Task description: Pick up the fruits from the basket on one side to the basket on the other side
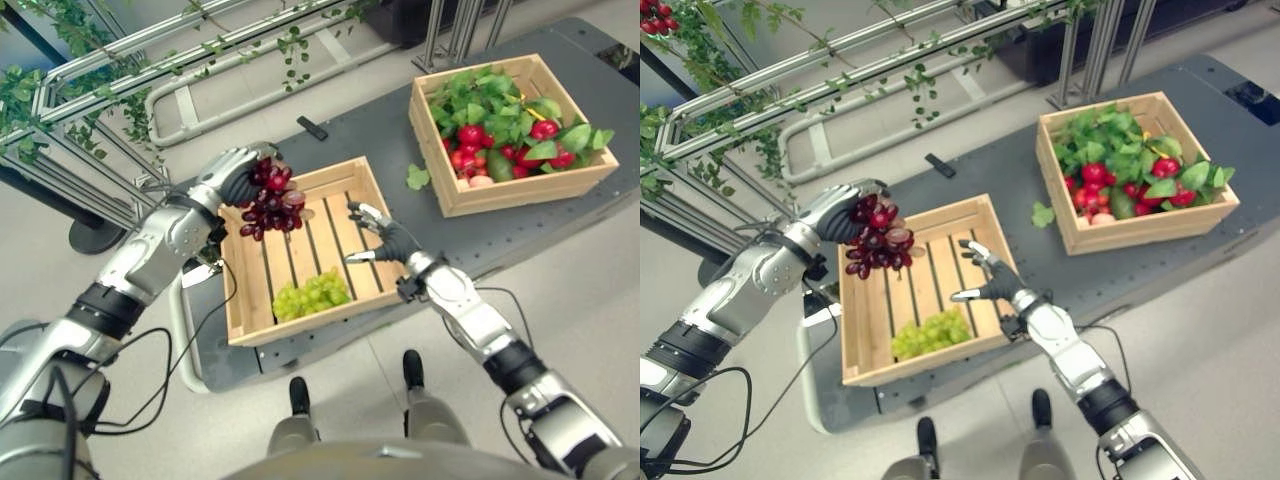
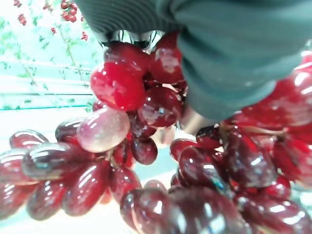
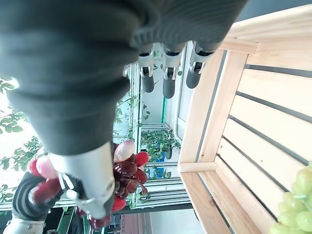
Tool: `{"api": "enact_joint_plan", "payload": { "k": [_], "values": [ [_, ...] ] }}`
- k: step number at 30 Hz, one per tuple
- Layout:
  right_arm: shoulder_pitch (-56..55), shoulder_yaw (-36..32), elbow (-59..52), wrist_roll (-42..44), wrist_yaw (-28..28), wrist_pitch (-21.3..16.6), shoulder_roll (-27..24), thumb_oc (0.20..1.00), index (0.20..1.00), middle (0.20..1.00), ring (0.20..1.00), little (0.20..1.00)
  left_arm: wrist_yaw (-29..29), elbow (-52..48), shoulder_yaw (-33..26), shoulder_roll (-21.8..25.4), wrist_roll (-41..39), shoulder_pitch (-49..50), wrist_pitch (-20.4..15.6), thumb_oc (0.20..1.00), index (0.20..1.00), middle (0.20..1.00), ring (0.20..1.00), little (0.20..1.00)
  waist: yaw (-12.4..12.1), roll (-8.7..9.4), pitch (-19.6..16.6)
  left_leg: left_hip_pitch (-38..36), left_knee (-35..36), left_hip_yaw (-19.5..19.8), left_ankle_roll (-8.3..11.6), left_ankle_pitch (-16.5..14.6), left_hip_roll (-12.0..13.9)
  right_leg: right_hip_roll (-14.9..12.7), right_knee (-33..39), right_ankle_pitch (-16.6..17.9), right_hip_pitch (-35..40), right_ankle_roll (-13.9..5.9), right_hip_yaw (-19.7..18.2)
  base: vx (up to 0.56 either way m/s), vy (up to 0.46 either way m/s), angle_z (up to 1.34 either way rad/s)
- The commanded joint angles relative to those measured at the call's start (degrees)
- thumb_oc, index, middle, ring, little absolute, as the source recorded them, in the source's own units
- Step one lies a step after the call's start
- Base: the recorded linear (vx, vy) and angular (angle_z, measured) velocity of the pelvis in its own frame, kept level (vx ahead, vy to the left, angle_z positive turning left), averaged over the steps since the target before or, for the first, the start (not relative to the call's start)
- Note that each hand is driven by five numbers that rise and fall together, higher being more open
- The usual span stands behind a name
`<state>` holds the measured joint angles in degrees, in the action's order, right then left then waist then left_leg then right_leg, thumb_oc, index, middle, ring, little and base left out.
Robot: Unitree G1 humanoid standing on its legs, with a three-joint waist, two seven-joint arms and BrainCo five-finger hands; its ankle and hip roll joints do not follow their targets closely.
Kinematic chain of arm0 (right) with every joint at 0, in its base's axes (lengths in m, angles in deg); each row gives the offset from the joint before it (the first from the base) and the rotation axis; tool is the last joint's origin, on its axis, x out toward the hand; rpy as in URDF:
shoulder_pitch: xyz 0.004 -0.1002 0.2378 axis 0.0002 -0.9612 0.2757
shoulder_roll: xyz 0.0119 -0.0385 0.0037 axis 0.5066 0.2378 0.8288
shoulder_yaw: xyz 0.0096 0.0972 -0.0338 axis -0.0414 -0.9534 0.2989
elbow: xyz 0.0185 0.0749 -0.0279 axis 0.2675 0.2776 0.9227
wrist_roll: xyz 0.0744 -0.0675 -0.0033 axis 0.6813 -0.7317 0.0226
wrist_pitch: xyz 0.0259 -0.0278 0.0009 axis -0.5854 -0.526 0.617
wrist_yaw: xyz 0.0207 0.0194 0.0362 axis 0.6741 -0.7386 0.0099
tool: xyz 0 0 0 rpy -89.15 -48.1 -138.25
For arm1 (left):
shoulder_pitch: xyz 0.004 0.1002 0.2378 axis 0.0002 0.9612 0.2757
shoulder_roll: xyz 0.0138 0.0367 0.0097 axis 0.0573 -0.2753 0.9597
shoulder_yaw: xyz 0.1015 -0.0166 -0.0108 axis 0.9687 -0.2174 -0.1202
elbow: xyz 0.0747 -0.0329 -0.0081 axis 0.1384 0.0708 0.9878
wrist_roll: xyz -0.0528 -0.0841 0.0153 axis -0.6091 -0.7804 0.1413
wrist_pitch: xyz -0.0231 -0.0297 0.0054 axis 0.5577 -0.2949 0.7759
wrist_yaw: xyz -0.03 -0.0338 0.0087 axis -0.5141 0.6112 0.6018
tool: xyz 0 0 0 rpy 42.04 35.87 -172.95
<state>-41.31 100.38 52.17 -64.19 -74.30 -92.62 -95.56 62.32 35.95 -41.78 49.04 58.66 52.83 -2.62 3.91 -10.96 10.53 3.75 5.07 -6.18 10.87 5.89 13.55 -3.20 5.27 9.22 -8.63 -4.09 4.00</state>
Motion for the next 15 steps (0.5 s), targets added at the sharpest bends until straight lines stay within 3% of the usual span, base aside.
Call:
{"api": "enact_joint_plan", "payload": {
  "k": [1, 15],
  "values": [
    [1.5, -2.0, -2.3, 0.9, -0.2, -4.1, 0.0, 1.000, 1.000, 1.000, 1.000, 1.000, 0.8, -0.1, 1.1, 3.2, 2.0, -8.8, -2.0, 0.200, 0.200, 0.200, 0.200, 0.200, 1.1, -0.73, -2.4, 4.1, -3.1, 1.2, -1.03, -0.6, -1.5, 0.3, -1.8, -12.6, 5.9, -2.90, 0.4, 0.00, 0.000, 0.00],
    [-2.1, -4.6, -2.0, -0.9, 0.6, -4.4, -0.7, 1.000, 1.000, 1.000, 1.000, 1.000, -3.0, -2.7, -1.2, 2.7, 4.3, -2.6, -2.8, 0.200, 0.200, 0.200, 0.200, 0.200, 1.3, -0.43, -1.9, 4.1, -3.3, 1.1, -1.33, -1.0, -1.8, 0.2, -1.7, -12.6, 5.7, -2.97, 0.2, 0.00, 0.000, 0.00]
  ]
}}
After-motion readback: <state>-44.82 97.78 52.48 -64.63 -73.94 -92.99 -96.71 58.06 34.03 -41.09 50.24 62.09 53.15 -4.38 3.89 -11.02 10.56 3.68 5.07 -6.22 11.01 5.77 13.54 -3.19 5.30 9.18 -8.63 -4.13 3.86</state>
